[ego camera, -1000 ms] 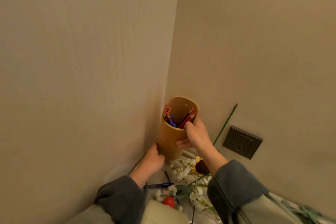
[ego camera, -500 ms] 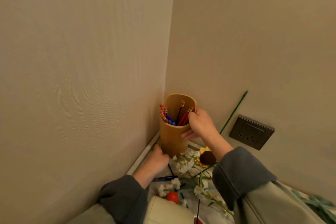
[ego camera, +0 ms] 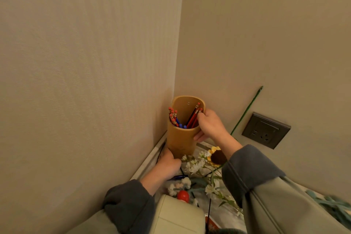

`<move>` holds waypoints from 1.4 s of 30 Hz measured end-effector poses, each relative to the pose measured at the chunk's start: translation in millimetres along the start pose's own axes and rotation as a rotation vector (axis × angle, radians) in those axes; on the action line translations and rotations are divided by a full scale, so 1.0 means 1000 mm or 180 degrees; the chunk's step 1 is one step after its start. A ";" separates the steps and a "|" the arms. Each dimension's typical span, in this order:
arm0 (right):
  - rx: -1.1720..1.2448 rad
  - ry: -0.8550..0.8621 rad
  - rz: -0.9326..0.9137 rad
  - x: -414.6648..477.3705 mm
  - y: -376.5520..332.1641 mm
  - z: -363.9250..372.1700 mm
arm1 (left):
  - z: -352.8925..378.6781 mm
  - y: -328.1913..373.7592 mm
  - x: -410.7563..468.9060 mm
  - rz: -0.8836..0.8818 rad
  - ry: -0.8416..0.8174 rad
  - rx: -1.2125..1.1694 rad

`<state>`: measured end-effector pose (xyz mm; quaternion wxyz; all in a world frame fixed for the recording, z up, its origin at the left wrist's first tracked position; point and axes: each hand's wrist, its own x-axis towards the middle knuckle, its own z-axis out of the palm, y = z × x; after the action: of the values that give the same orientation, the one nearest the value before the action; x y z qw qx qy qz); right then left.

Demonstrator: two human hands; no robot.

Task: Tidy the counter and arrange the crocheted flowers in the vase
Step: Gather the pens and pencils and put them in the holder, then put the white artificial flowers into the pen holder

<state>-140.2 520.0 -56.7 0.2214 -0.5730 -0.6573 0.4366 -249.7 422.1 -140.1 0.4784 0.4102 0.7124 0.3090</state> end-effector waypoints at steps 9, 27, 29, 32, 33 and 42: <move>0.0042 0.0005 -0.0319 0.003 -0.003 0.000 | 0.000 -0.006 0.001 0.0043 -0.0374 0.0134; 0.0105 -0.0031 0.0002 -0.068 0.042 0.000 | 0.007 -0.010 -0.014 0.1003 -0.0542 0.3945; 0.0032 -0.0014 0.0019 -0.073 0.048 0.002 | 0.007 -0.009 -0.016 0.1081 -0.0335 0.3988; -0.0026 -0.0020 0.0069 -0.079 0.059 0.004 | 0.008 -0.008 -0.018 0.1055 -0.0314 0.4144; -0.0023 -0.0040 0.0090 -0.081 0.062 0.004 | 0.008 -0.008 -0.019 0.1010 -0.0359 0.4158; 0.0045 0.0081 0.0133 -0.102 0.074 -0.002 | 0.006 -0.003 -0.026 0.0900 -0.0792 0.4036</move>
<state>-72.0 421.0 -95.6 0.2246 -0.5905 -0.6392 0.4384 -240.1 398.1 -133.4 0.1777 0.7346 0.6350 -0.1601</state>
